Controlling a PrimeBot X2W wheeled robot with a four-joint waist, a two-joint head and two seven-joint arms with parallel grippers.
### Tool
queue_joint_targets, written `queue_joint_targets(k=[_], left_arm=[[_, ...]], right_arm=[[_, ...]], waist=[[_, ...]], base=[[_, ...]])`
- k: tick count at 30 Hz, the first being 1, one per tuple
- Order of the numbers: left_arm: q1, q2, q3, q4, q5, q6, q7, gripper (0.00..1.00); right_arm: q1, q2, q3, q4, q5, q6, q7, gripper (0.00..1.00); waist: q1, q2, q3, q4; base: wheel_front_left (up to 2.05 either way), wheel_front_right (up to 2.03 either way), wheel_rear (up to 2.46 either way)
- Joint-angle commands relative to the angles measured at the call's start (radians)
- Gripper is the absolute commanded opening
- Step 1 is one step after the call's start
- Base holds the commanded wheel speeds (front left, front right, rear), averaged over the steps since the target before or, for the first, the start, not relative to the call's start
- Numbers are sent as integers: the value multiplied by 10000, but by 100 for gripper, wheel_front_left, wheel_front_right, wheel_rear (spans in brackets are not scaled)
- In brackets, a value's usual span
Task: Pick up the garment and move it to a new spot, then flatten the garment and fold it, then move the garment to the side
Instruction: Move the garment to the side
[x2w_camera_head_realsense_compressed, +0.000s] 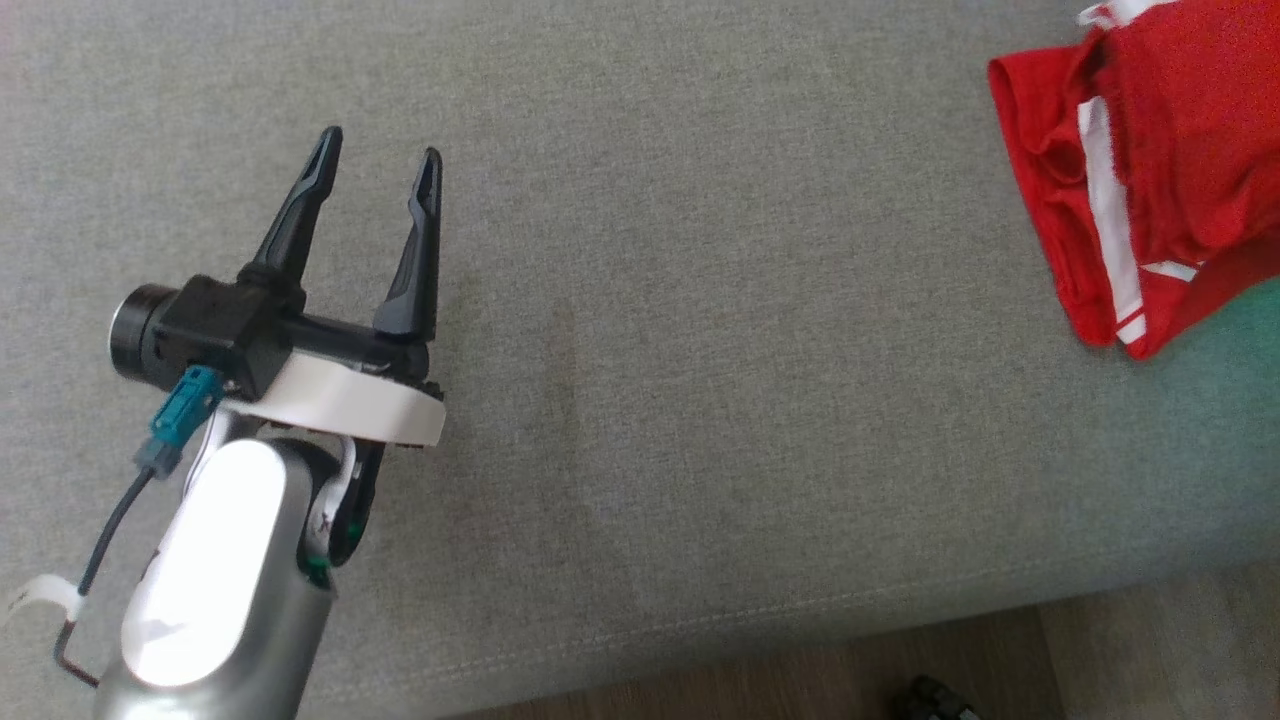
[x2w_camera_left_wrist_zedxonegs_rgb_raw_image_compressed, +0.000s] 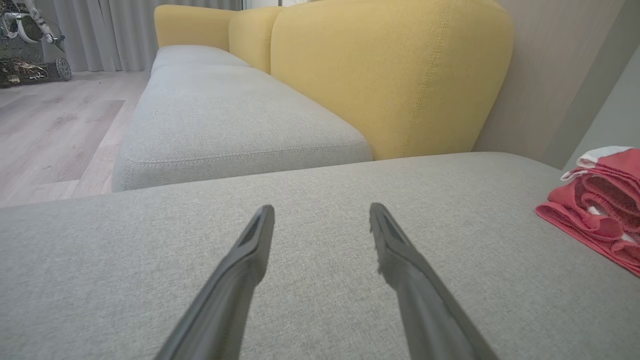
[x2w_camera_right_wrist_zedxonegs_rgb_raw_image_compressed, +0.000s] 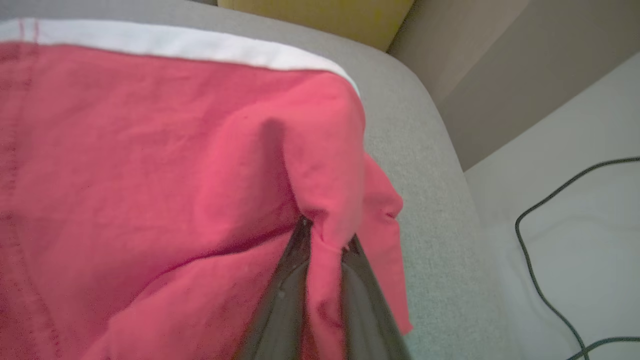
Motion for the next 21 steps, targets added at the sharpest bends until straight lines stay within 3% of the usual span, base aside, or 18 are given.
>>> queue_joint_targets(k=[1,9,11,12,13,21], left_arm=[[-363,210,317,-365,101,-16,51,100],[-544,221,243,-295,75,-26,25,100],[-550,217,226,-276,64,-15,14,100],[-552,216,219,-265,57,-10,12,100],[-555,228,225,-245,41,-12,7,100],[-284,264,252,-16,-90,55,-90,100]], right_arm=[[-114,-242,-88,-128,-46,63,-133,0],[-715,279,-303,1436,-91,63,-697,2],[-828,362,-312,1744,-82,63,-845,42],[-881,386,-310,1885,-91,63,-922,87],[-940,422,-338,2019,-87,63,-1023,100],[-927,727,-497,2355,-185,63,-2030,100]], waist=[[0,0,75,-4],[0,0,288,29],[0,0,287,37],[0,0,278,42],[0,0,261,41],[0,0,-319,6]], base=[[0,0,0],[0,0,0],[0,0,0],[0,0,0],[0,0,0],[0,0,0]])
